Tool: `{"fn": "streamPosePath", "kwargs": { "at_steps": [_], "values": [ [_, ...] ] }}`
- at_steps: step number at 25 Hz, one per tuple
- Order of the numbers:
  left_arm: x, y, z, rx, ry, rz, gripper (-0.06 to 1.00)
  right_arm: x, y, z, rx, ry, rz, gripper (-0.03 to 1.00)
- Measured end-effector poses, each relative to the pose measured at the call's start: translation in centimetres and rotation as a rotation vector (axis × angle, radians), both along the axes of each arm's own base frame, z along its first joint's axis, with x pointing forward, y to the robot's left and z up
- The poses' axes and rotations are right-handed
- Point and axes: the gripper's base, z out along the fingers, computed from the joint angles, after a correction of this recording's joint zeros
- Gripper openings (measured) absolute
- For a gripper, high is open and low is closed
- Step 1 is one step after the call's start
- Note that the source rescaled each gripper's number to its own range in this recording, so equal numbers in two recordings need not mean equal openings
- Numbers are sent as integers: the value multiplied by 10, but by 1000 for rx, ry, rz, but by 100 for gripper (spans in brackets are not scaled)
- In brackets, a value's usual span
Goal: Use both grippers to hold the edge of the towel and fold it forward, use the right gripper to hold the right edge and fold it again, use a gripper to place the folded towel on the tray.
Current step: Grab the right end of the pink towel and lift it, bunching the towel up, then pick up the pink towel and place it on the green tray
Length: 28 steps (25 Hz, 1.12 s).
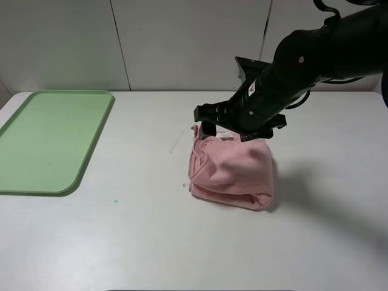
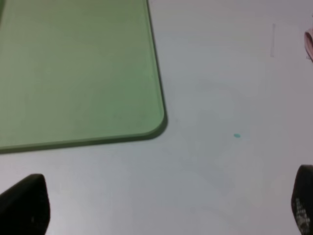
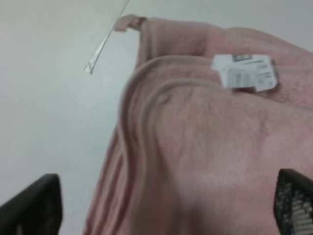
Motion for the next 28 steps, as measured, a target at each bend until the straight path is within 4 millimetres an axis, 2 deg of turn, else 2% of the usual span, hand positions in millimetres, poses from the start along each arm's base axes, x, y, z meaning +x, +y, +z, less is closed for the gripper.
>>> {"fn": "streamPosePath", "kwargs": {
  "at_steps": [5,16,28],
  "values": [
    [0,0,0,0,0,0,100,0,0,0,2,1,-1,100],
    [0,0,0,0,0,0,100,0,-1,2,-11,-12,13,100],
    [0,0,0,0,0,0,100,-15,-15,52,-46,-146,84,100]
  ]
}}
